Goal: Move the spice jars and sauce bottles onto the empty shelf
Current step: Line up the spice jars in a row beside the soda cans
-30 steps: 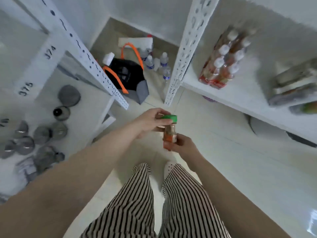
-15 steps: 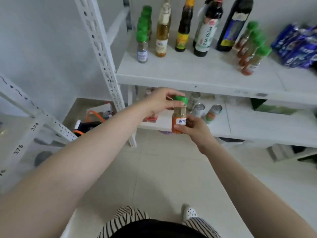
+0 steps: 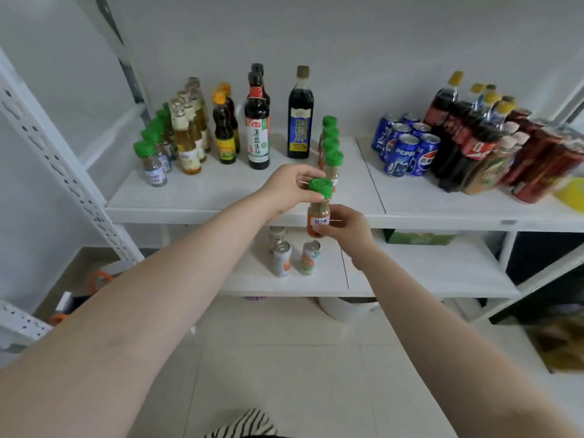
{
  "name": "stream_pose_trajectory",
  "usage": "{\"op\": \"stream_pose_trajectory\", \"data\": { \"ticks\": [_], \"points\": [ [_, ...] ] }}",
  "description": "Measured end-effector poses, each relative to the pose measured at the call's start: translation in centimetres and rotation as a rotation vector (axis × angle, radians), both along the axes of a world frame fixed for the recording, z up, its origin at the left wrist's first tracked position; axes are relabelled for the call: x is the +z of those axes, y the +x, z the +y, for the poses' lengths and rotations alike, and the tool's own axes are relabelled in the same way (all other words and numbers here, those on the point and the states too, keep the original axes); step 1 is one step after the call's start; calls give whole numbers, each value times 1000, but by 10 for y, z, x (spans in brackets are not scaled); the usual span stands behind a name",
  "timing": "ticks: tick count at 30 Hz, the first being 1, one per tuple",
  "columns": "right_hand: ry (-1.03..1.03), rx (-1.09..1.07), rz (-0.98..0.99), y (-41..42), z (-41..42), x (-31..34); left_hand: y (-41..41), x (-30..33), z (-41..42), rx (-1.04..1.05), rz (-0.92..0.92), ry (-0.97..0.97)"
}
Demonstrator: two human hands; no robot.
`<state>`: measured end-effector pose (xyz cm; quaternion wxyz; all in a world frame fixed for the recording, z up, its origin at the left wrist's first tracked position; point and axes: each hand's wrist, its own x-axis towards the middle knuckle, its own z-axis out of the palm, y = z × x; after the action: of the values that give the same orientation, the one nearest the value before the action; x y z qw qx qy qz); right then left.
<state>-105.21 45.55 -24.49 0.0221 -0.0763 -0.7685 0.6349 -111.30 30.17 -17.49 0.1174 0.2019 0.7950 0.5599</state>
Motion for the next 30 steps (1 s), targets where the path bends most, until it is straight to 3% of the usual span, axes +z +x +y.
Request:
{"op": "stream_pose_trajectory", "data": {
  "ticks": [4,8,21,30],
  "points": [
    [41,-58,21,-31,16,-2,-29,-6,23,49,25,1],
    [70,-92,25,-65,26,-9,-64,-20,37,113,-81,102],
    [153,-156,-11,-134,49,-42,-114,-49,71,213,-320,157],
    [216,-90,-62,-144,67,-43,-130,-25,93,253,-622,197]
  ]
}}
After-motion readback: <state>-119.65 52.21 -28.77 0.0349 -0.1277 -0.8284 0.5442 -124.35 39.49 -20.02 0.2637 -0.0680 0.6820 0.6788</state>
